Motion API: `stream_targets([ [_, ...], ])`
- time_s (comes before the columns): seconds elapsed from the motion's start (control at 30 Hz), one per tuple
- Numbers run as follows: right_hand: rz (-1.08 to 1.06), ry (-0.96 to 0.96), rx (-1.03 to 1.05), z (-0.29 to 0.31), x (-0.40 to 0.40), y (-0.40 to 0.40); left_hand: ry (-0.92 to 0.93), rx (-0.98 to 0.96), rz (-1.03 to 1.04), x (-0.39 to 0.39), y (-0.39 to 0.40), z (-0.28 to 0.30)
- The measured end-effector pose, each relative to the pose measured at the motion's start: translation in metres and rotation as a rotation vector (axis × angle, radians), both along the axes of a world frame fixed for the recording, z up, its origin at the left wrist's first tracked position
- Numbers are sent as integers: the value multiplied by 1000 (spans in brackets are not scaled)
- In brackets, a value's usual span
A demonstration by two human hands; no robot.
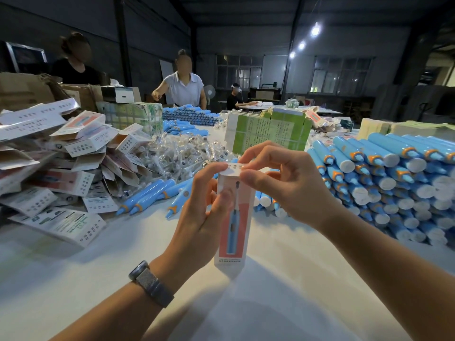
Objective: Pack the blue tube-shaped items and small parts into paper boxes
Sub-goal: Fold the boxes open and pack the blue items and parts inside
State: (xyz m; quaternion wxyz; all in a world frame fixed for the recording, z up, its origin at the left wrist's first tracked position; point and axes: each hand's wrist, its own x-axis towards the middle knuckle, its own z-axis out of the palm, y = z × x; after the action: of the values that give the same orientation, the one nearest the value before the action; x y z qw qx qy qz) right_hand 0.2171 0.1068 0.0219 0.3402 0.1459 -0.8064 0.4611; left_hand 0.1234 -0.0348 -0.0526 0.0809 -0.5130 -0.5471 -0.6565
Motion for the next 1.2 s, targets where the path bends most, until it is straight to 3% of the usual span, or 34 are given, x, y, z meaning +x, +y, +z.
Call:
stream_targets([
  [0.33,-178,66,318,5,2,-2,65,-53,94,0,-1,1],
  [0.57,-253,179,389,3,1,-5,78,-58,76,0,1,1],
  [1.2,-191,172,214,5,1,-6,128,-57,64,-4,2,-1],
])
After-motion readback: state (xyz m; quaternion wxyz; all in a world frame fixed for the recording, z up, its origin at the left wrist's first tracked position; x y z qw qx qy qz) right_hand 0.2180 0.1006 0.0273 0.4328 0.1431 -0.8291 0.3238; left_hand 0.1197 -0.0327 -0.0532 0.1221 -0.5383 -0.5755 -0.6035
